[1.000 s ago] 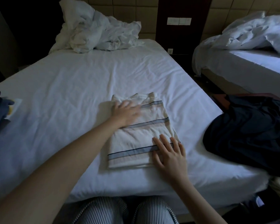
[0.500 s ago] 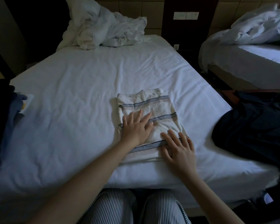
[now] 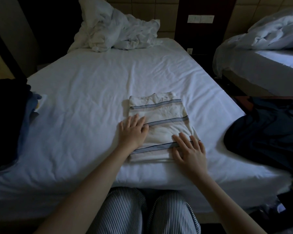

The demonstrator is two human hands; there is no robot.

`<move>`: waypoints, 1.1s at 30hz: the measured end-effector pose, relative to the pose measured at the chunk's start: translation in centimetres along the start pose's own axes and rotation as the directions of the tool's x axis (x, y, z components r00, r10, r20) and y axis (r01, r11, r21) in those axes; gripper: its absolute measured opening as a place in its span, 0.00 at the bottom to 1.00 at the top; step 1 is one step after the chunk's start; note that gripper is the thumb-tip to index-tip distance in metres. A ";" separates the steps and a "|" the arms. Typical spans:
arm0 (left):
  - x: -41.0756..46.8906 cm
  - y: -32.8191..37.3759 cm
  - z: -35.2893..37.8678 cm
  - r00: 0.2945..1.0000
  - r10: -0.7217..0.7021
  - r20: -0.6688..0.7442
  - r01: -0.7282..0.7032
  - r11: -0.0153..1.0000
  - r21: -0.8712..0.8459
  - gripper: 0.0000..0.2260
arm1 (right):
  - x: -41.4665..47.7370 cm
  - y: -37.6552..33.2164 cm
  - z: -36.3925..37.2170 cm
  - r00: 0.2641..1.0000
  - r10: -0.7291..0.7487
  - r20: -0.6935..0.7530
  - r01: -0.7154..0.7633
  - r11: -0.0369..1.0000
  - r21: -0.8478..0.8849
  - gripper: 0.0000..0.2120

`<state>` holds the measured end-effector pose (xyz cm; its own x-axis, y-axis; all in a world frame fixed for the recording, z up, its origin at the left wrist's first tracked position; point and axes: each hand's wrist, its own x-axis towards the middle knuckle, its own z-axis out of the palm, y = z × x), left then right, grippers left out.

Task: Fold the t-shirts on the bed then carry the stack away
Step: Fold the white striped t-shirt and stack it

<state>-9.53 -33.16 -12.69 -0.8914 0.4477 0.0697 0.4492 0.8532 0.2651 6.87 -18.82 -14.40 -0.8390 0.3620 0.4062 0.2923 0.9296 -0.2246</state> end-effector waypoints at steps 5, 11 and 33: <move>0.1 -0.2 -0.2 1.000 0.000 0.011 0.001 0.998 -0.064 0.21 | 4.5 -1.1 -4.1 0.983 0.065 0.173 -0.073 0.997 0.038 0.25; 2.1 0.6 -2.1 0.955 -0.288 -0.065 0.252 0.909 -0.331 0.21 | 10.4 -1.3 -1.1 0.882 0.375 0.285 -0.439 0.874 0.208 0.32; -2.6 -2.0 -6.5 0.977 -0.211 0.022 0.056 0.154 -0.987 0.17 | 7.5 -8.1 -3.8 0.933 0.269 0.241 -0.337 0.412 0.847 0.06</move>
<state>-8.50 -37.74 -7.11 -0.9645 0.2638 -0.0091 -0.0388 -0.1078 0.9934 -0.09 -23.31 -6.19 -0.8145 0.5706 0.1050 0.0150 0.2016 -0.9794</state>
